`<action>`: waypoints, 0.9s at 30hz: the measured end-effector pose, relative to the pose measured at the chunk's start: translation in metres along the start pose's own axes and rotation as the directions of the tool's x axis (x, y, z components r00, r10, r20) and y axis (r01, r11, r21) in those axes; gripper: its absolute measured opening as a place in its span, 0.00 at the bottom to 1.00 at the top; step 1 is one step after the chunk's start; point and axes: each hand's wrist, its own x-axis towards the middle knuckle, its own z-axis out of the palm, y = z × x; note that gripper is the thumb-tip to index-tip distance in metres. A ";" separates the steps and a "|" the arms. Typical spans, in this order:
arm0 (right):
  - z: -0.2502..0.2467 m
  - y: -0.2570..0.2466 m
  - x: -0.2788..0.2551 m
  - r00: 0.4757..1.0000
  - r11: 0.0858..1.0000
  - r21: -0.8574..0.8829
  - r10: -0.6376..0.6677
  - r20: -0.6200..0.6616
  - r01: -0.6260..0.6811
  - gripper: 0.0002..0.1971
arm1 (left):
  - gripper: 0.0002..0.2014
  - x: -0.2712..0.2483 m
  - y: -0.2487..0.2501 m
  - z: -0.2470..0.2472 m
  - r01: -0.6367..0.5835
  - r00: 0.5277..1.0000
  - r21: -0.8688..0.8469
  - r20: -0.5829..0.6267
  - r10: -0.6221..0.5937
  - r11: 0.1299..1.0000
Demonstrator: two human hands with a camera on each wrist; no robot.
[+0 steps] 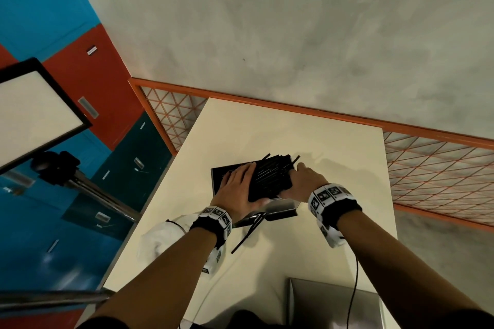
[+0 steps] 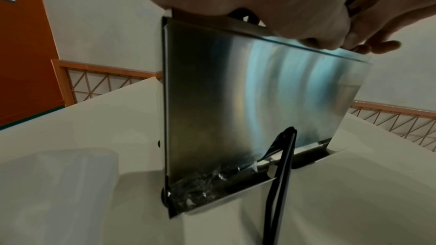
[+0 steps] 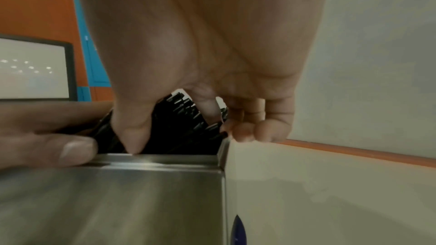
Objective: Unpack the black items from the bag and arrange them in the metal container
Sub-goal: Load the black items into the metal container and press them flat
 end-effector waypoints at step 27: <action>-0.022 -0.020 -0.013 0.996 0.971 0.230 -0.080 0.041 0.069 0.10 | 0.58 0.000 0.008 -0.008 0.109 0.994 -0.090 0.018 -0.108 0.990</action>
